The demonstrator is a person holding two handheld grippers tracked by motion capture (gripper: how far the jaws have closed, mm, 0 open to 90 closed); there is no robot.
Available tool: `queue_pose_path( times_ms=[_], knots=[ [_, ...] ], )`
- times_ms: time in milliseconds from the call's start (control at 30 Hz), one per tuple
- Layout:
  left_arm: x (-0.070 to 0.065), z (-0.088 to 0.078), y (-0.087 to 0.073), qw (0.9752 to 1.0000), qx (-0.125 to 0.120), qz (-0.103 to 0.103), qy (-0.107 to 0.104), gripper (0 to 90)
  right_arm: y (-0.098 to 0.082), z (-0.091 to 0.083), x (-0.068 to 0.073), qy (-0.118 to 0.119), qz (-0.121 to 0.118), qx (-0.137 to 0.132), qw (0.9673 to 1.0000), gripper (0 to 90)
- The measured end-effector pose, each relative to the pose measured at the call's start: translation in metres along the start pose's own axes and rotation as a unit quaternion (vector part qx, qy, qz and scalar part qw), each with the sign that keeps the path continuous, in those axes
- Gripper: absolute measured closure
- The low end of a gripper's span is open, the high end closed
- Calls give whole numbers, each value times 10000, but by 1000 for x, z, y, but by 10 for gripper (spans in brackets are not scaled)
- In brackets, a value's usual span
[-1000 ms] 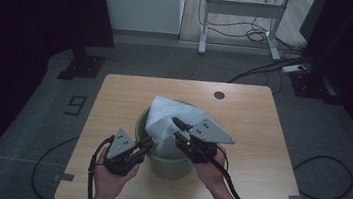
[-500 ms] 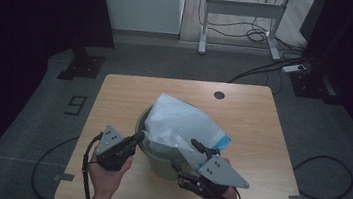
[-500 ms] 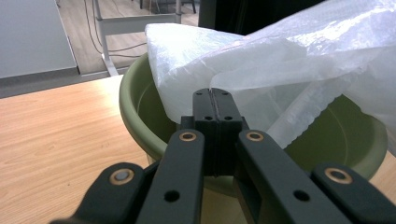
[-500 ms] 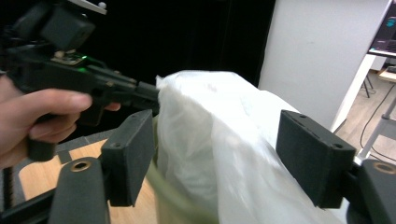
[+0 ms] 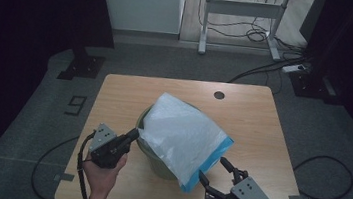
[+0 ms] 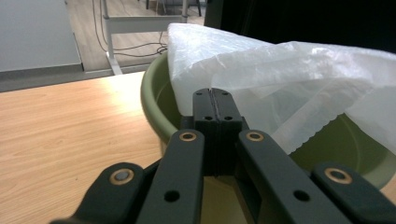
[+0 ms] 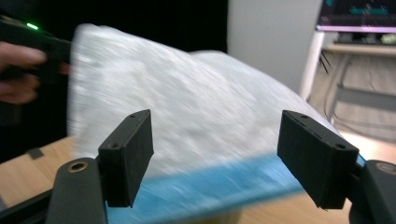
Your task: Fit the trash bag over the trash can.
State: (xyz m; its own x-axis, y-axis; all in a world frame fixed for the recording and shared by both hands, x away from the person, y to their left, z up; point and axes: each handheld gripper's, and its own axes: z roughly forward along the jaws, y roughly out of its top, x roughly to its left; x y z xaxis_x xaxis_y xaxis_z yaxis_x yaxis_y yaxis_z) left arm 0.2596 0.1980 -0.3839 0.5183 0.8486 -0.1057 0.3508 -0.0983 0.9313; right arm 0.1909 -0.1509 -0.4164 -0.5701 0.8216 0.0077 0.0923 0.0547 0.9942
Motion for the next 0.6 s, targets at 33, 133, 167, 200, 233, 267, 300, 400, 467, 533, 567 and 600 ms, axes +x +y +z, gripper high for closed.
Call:
queue_pose_path(
  times_ms=[33,133,167,200,233,267,300,400,467,533,567,600],
  knots=[
    [1,0,0,10000,3,-15,-5,900,-3,0,-4,-72,23,47,10000,262],
    [2,0,-1,10000,3,-23,2,900,-11,4,-15,-212,130,180,9995,252],
    [2,-1,-1,10000,0,-23,9,900,-14,7,-21,-275,214,250,9991,241],
    [3,-1,-2,10000,-6,-35,16,900,-17,9,-26,-334,273,295,9986,237],
    [3,-1,-2,10000,-6,-37,15,900,-20,11,-30,-366,319,332,9983,232],
    [4,-1,-2,10000,-6,-53,20,900,-22,13,-33,-404,349,360,9979,227],
    [5,-1,-3,10000,-10,-65,24,900,-24,16,-38,-450,416,391,9974,225],
    [6,-1,-4,10000,4,-82,21,900,-29,21,-48,-468,548,439,9964,211],
    [7,-1,-4,10000,9,-76,20,900,-30,25,-55,-469,632,496,9957,200],
    [7,-1,-4,10000,6,-83,16,900,-29,30,-62,-505,669,551,9950,184],
    [7,-1,-4,10000,6,-91,11,900,-29,31,-65,-485,722,559,9946,181],
    [8,-1,-4,10000,12,-95,8,900,-29,34,-69,-478,803,564,9940,179]
  ],
)
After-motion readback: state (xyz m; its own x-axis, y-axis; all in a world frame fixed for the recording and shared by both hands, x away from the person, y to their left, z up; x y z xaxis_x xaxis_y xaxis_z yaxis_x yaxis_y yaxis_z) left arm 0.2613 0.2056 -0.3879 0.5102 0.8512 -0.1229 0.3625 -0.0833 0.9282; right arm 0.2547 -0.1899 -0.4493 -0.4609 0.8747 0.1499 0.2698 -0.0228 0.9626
